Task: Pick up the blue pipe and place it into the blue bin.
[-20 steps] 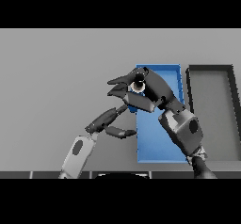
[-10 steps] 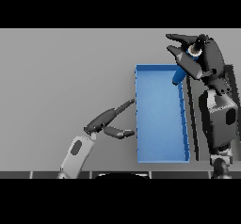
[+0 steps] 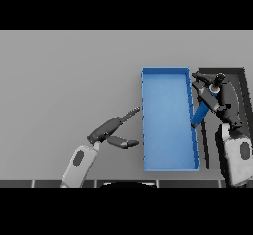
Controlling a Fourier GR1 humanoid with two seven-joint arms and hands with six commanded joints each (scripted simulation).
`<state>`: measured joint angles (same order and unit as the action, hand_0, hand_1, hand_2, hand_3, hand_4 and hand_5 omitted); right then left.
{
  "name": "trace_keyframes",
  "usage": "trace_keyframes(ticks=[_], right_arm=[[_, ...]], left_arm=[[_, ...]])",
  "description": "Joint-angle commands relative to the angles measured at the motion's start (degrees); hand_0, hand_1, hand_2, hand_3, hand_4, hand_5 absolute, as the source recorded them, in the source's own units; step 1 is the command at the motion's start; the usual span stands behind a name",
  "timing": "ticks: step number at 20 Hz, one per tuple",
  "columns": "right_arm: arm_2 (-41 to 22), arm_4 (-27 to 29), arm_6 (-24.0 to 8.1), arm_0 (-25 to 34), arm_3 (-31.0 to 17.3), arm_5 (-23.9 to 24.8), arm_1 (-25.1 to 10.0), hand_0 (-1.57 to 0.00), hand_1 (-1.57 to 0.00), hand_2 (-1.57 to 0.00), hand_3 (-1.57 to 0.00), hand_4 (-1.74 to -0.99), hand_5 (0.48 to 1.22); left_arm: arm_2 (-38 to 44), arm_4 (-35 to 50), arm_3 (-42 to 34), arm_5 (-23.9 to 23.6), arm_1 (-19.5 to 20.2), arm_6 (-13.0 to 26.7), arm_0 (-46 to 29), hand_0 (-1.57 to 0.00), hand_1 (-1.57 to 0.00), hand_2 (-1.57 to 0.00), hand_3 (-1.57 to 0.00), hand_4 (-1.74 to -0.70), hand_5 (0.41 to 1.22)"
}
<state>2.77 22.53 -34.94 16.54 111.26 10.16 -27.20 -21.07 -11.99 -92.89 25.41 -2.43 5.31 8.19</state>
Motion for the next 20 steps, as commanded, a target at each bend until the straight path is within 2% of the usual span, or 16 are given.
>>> trace_keyframes(ticks=[1,4,7,8,10,12,13,14,16,17,19,20], right_arm=[[-0.93,-0.09,0.00,-2.96,0.91,2.26,-0.22,-1.57,-1.57,-1.57,-1.57,-1.741,1.221],[-5.04,1.35,0.00,-10.02,3.27,9.25,-3.76,-1.57,-1.57,-1.57,-1.57,-1.741,1.221],[-11.45,2.03,-0.01,-12.98,2.27,17.37,-8.46,-1.57,-1.57,-1.57,-1.52,-1.741,1.221],[-13.83,2.37,0.00,-12.68,1.39,20.19,-9.84,-1.57,-1.57,-1.57,-1.26,-1.741,1.221],[-18.42,3.45,0.38,-13.39,0.67,25.13,-14.04,-1.57,-1.57,-1.57,-1.02,-1.741,1.221],[-21.49,3.46,1.17,-12.28,-0.10,29.19,-16.05,-1.57,-1.55,-1.57,-0.85,-1.741,1.221],[-23.07,4.11,0.61,-11.01,-1.64,30.35,-16.70,-1.46,-1.34,-1.34,-0.79,-1.678,1.221],[-24.91,4.78,1.17,-9.99,-2.99,31.49,-17.57,-1.17,-1.07,-1.07,-0.63,-1.592,1.221],[-27.86,7.53,0.64,-8.54,-4.48,32.45,-20.55,-0.75,-0.68,-0.68,-0.40,-1.413,1.221],[-28.83,8.85,-0.06,-8.57,-5.16,31.78,-21.25,-0.60,-0.55,-0.55,-0.32,-1.337,1.221],[-32.76,12.63,0.17,-7.52,-6.65,30.19,-24.46,-0.38,-0.35,-0.35,-0.21,-1.219,1.137],[-36.56,15.50,0.01,-5.91,-7.81,29.66,-27.58,-0.31,-0.28,-0.28,-0.16,-1.175,1.084]], left_arm=[[0.22,-0.31,0.31,-0.37,0.11,0.36,0.07,0.00,0.00,0.00,0.00,-0.88,0.425],[-0.11,-0.47,0.05,-0.69,-0.35,0.95,0.17,0.00,0.00,0.00,0.00,-0.88,0.427],[0.03,-0.37,0.34,-0.58,-0.13,0.62,0.21,0.00,0.00,0.00,0.00,-0.89,0.422],[-0.34,-0.18,-0.21,-0.25,-0.20,0.69,-0.05,0.00,0.00,0.00,0.00,-0.89,0.420],[-0.62,-0.60,-0.52,-0.42,-0.17,0.99,0.14,0.00,0.00,0.00,0.00,-0.88,0.420],[-0.26,0.00,-0.60,0.16,0.20,1.83,0.25,0.00,0.00,0.00,0.00,-0.88,0.421],[-0.42,-0.62,-0.21,-0.34,-0.05,1.87,0.36,0.00,0.00,0.00,0.00,-0.88,0.421],[-0.50,-0.96,-0.10,-0.74,-0.29,1.85,0.52,0.00,0.00,0.00,0.00,-0.88,0.422],[-1.12,-1.61,0.33,-1.00,-0.42,0.61,-0.06,0.00,0.00,0.00,0.00,-0.88,0.425],[-1.01,-1.49,0.31,-0.91,-0.37,0.64,0.02,0.00,0.00,0.00,0.00,-0.88,0.427],[-0.93,-1.34,-0.15,-1.11,-0.47,0.79,-0.19,0.00,0.00,0.00,0.00,-0.88,0.430],[-0.66,-0.94,-0.56,-1.00,-0.33,0.80,-0.40,0.00,0.00,0.00,0.00,-0.88,0.429]])
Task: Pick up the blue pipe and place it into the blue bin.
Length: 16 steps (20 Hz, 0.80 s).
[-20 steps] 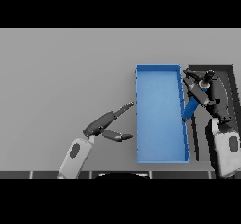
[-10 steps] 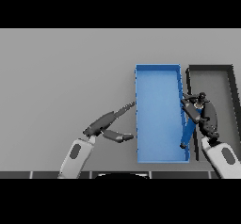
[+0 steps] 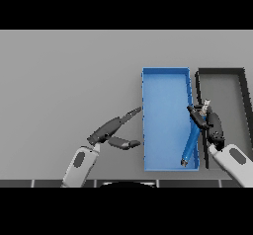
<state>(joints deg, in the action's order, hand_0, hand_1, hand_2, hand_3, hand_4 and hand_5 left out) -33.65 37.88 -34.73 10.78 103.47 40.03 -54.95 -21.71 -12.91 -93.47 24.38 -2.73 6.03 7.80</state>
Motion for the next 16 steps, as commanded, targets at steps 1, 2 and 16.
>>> trace_keyframes(ticks=[1,2,16], right_arm=[[-3.88,1.62,0.18,2.62,-0.24,-1.10,-3.30,-0.24,-0.22,-0.22,-0.13,-1.142,1.030],[-7.01,3.34,-0.22,4.70,-0.61,-1.38,-5.00,-0.20,-0.18,-0.18,-0.10,-1.110,0.979],[-26.45,12.46,-0.18,20.29,-4.19,0.45,-9.41,-0.01,-0.01,-0.01,0.00,-1.022,0.665]], left_arm=[[0.07,0.18,-0.19,0.04,-0.19,1.16,0.28,0.00,0.00,0.00,0.00,-0.88,0.429],[0.07,0.22,-0.55,0.12,0.09,0.93,0.04,0.00,0.00,0.00,0.00,-0.89,0.428],[-0.14,-0.03,-0.64,0.15,0.08,1.02,-0.11,0.00,0.00,0.00,0.00,-0.89,0.431]])
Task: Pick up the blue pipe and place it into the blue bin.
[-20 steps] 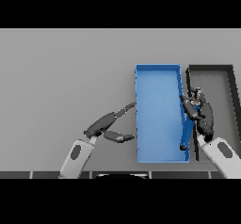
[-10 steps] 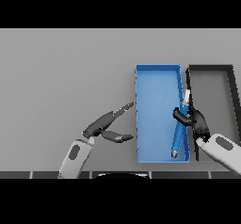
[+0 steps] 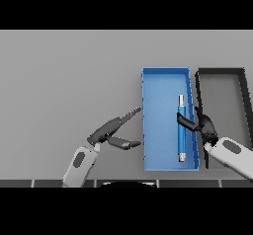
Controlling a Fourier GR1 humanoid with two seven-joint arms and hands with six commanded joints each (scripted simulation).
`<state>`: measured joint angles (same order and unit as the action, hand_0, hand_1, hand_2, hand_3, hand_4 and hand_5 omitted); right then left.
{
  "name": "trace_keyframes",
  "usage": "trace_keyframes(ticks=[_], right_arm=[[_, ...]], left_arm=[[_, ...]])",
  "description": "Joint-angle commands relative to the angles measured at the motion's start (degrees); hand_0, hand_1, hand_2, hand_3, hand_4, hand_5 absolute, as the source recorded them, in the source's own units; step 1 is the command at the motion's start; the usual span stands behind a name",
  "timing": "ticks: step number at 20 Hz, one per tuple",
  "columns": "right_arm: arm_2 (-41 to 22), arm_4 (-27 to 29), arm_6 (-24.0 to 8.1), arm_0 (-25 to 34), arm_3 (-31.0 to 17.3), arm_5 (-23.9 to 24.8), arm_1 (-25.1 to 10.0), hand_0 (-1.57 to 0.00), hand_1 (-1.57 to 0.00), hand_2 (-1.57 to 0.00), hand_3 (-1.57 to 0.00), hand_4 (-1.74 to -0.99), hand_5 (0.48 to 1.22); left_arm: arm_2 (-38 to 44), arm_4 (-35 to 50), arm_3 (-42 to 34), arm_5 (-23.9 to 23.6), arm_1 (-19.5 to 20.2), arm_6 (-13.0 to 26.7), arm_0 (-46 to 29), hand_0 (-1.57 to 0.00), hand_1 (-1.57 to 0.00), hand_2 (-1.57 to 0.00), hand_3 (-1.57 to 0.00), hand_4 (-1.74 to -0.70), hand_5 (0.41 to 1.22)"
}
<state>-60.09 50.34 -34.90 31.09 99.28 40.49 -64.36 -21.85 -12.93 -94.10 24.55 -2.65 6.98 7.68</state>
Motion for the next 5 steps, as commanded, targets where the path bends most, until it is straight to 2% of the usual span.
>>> trace_keyframes(ticks=[1,5], right_arm=[[-0.08,0.15,-0.05,0.06,0.31,0.16,-0.06,-0.01,-0.01,-0.01,0.00,-1.022,0.661],[-0.42,0.67,0.19,0.83,0.13,-0.36,-0.10,-0.01,-0.01,-0.01,0.00,-1.022,0.643]], left_arm=[[-0.05,-0.14,0.24,-0.05,-0.13,0.16,0.30,0.00,0.00,0.00,0.00,-0.88,0.431],[-1.16,-1.33,0.82,-0.43,-0.13,-1.76,-1.15,0.00,0.00,0.00,0.00,-0.88,0.431]])
